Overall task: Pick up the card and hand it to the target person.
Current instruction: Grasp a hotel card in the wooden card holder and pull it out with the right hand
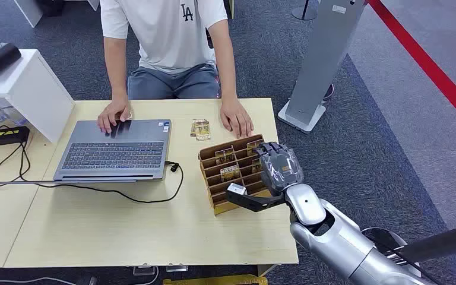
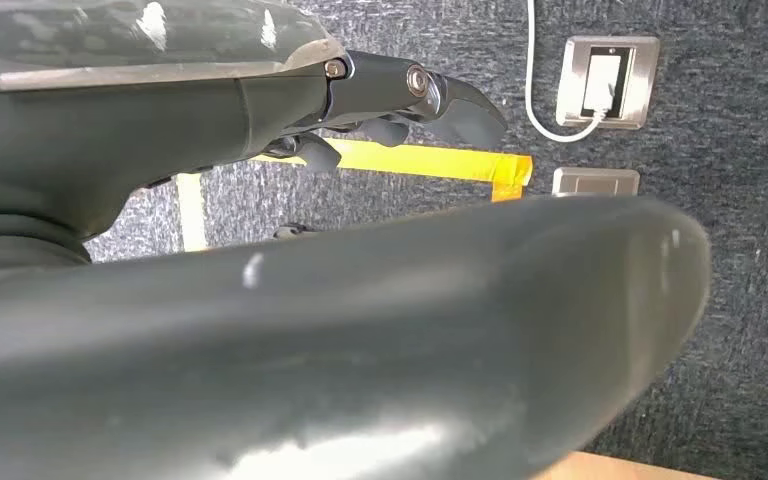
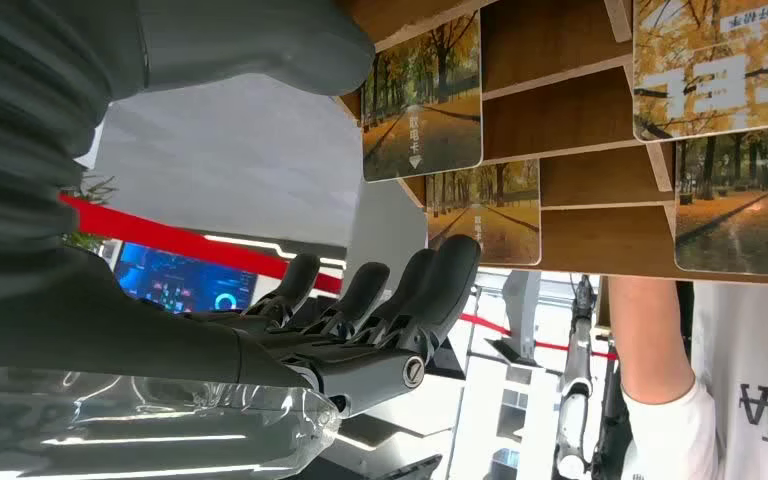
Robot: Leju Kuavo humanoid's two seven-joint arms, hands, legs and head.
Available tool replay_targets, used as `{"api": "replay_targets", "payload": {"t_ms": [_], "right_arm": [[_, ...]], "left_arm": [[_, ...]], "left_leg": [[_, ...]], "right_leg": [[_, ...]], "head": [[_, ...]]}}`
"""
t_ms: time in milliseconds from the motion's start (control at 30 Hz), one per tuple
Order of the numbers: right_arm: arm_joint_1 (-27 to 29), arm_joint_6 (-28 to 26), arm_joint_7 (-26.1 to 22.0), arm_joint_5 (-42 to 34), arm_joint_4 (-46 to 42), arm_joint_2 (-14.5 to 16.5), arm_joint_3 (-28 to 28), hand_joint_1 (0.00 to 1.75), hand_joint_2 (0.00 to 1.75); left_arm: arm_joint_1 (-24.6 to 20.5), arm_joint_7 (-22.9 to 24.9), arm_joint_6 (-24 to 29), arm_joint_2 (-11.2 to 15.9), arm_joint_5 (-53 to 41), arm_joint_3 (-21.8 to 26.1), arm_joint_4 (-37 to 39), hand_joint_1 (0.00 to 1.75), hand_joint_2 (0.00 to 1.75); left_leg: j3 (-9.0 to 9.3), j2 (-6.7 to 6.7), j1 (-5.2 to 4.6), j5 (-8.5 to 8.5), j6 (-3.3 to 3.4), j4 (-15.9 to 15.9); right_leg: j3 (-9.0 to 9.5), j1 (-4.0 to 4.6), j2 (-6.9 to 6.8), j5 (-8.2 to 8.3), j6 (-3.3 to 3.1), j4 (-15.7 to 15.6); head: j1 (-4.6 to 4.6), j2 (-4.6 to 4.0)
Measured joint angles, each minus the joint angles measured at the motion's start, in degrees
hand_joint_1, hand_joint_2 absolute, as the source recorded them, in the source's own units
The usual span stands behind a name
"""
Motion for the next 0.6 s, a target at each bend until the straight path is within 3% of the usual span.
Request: {"api": "replay_targets", "payload": {"t_ms": [200,367,600], "right_arm": [[0.00,-0.14,-0.06,-0.37,0.39,0.00,-0.01,0.72,1.75],[0.01,-0.33,-0.16,-0.55,0.81,0.00,-0.01,0.58,1.75],[0.01,-0.38,-0.17,-0.69,1.09,0.00,-0.01,0.55,1.75]], "left_arm": [[0.00,0.00,0.00,0.00,0.02,-0.45,0.00,0.00,0.00],[0.00,0.00,-0.02,0.02,0.16,-0.74,0.00,0.00,0.00],[0.00,0.00,0.00,0.02,0.20,-0.85,0.00,0.00,0.00]], "left_leg": [[0.00,0.00,0.00,0.00,0.00,0.00],[0.00,0.00,0.00,0.00,0.00,0.00],[0.00,0.00,0.00,0.00,0.00,0.00]], "right_leg": [[0.00,0.00,0.00,0.00,0.00,0.00],[0.00,0.00,0.00,0.00,0.00,0.00],[0.00,0.00,0.00,0.00,0.00,0.00]], "head": [[-0.01,0.00],[-0.01,0.00],[-0.02,0.00]]}}
